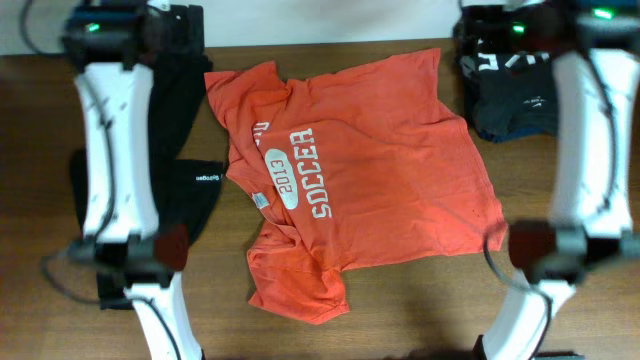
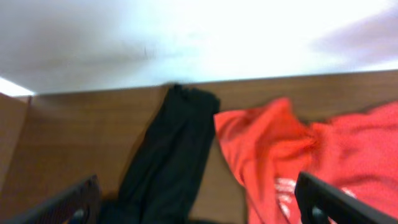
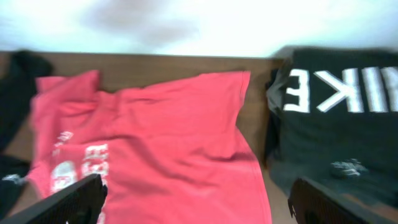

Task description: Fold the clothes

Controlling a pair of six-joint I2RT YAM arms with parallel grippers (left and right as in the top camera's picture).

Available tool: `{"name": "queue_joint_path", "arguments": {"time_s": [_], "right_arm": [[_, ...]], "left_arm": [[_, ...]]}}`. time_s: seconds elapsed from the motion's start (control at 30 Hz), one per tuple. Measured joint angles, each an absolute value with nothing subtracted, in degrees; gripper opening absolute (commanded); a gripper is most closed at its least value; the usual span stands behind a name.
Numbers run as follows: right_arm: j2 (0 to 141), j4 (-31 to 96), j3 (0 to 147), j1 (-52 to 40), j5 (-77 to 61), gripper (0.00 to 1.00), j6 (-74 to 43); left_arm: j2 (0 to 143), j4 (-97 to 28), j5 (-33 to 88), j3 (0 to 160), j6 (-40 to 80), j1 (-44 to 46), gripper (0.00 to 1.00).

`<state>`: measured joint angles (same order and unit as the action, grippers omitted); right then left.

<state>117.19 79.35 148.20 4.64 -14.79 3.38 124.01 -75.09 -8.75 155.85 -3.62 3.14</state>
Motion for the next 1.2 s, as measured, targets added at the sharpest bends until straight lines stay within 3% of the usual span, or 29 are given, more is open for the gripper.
{"name": "queue_joint_path", "arguments": {"time_s": [0.2, 0.3, 0.53, 0.73, 0.93, 1.03, 1.2], "right_arm": [[107.5, 96.0, 149.7, 4.6, -11.4, 1.0, 2.1], [107.5, 97.0, 148.8, 4.6, -10.2, 1.0, 0.6], [101.1, 96.8, 142.7, 4.6, -9.3, 1.0, -2.9], [84.9, 96.8, 123.2, 4.6, -7.9, 1.0, -4.1], [84.7, 92.0, 106.5, 4.6, -6.6, 0.98, -4.5], [85.5, 89.0, 102.8, 4.6, -6.4, 0.98, -4.6], [85.4, 86.9, 101.0, 4.6, -6.4, 0.98, -4.7]], "left_arm": [[115.1, -91.7, -6.4, 157.7, -3.2, 7.0, 0.99], [115.4, -96.4, -5.9, 157.1, -1.9, 7.8, 0.99], [113.7, -96.6, -0.2, 152.9, -0.1, 8.8, 0.99], [105.6, -96.3, 1.2, 133.3, 1.7, 12.2, 0.95], [104.7, -81.1, 2.5, 107.9, 3.3, 15.7, 0.89], [104.9, -72.2, 5.0, 95.6, 5.9, 16.4, 0.64], [105.0, -60.3, 8.4, 79.4, 13.7, 16.4, 0.55]]}}
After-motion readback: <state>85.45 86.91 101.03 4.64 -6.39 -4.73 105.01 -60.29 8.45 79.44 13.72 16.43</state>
